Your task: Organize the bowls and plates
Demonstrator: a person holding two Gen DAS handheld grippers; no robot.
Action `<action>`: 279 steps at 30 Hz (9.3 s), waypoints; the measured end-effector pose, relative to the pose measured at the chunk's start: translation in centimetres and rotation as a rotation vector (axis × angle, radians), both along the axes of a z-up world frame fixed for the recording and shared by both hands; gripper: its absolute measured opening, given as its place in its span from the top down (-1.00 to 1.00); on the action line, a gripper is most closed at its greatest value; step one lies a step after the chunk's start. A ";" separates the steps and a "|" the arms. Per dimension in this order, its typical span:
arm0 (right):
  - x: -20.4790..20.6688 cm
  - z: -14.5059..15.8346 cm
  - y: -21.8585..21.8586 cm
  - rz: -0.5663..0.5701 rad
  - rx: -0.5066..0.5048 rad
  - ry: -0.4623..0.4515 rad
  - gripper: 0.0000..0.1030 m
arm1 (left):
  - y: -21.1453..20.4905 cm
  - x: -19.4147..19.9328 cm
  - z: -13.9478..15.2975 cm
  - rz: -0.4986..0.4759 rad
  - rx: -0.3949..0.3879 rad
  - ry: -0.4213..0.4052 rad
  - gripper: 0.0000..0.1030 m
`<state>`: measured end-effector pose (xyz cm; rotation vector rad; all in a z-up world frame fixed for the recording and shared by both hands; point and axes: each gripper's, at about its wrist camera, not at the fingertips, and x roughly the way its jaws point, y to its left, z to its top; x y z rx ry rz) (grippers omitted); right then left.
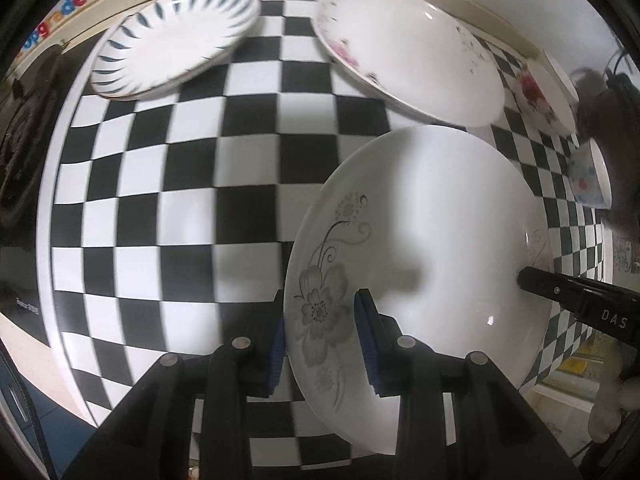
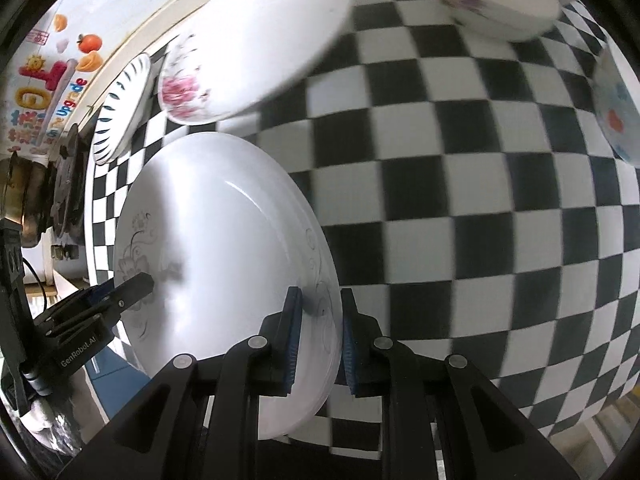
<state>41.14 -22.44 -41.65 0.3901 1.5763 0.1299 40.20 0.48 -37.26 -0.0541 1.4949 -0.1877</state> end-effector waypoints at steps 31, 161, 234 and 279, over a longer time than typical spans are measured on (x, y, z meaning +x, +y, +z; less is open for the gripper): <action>-0.6 -2.9 -5.8 0.019 0.087 0.044 0.65 | -7.0 -0.6 -1.1 0.080 0.128 0.015 0.39; -3.3 0.3 -6.7 -0.002 0.032 -0.051 0.83 | -8.2 -1.8 0.8 -0.139 0.157 -0.004 0.65; 31.8 -4.2 20.0 0.290 0.071 0.046 0.19 | 18.2 15.9 -2.9 0.590 -0.138 0.075 0.42; 29.0 -4.1 18.5 0.451 0.015 0.053 0.69 | 13.7 15.4 -2.5 0.442 -0.069 0.025 0.48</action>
